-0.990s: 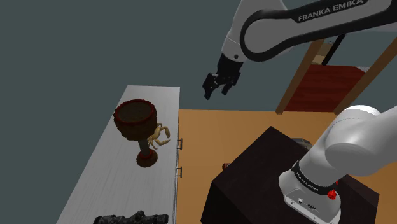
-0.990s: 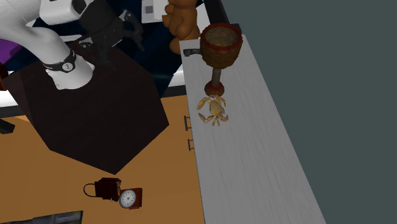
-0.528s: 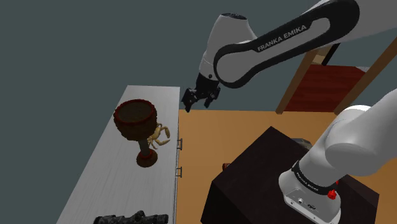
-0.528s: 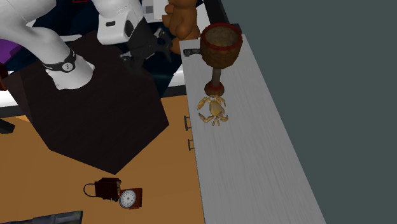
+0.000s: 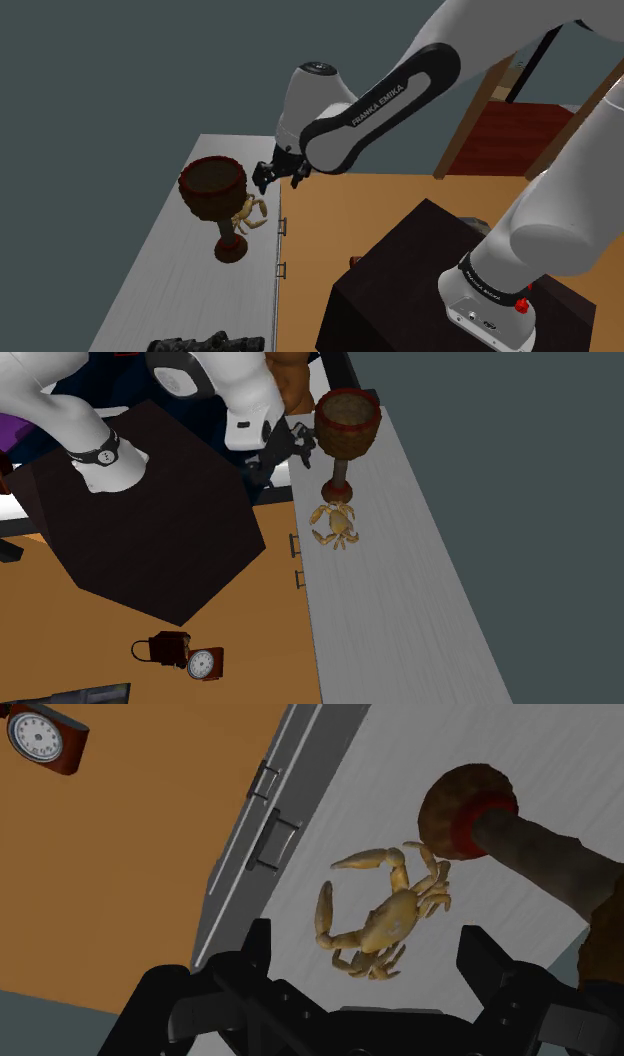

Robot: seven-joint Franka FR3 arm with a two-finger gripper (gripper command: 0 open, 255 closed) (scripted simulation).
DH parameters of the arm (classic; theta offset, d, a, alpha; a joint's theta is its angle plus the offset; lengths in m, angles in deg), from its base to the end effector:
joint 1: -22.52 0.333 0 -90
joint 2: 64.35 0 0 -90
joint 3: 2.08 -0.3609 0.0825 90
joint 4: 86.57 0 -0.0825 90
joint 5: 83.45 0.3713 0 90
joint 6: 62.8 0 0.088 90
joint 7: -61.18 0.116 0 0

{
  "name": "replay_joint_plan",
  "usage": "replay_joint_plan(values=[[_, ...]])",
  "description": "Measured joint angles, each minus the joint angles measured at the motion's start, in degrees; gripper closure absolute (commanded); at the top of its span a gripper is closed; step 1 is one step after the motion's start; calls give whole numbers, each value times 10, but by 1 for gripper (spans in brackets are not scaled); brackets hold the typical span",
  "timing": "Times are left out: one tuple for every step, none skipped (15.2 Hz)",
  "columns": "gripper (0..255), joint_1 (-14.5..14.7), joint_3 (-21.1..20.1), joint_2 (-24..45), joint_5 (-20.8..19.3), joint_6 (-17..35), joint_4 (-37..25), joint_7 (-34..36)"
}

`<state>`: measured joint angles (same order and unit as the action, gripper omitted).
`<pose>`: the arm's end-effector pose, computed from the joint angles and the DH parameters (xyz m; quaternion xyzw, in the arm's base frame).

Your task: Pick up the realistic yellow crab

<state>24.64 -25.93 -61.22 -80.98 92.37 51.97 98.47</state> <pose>0.4591 0.2212 0.3588 -0.9856 0.1177 -0.0902 0.0817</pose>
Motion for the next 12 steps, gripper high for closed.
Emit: replay_joint_plan(values=[[0,5,3,28,-27,12,-16,28],[0,14,9,56,-55,24,-31,59],[0,22,16,77,-76,32,-43,82],[0,36,27,103,-100,39,-63,110],[0,47,35,120,-115,43,-76,130],[0,61,47,142,-133,48,-94,152],[0,77,60,170,-150,49,-121,173],[0,92,72,193,-164,56,-139,193],[0,105,83,215,-174,60,-157,208],[0,119,93,237,-183,62,-179,223],[0,133,103,256,-189,63,-198,238],[0,141,110,275,-193,64,-218,245]])
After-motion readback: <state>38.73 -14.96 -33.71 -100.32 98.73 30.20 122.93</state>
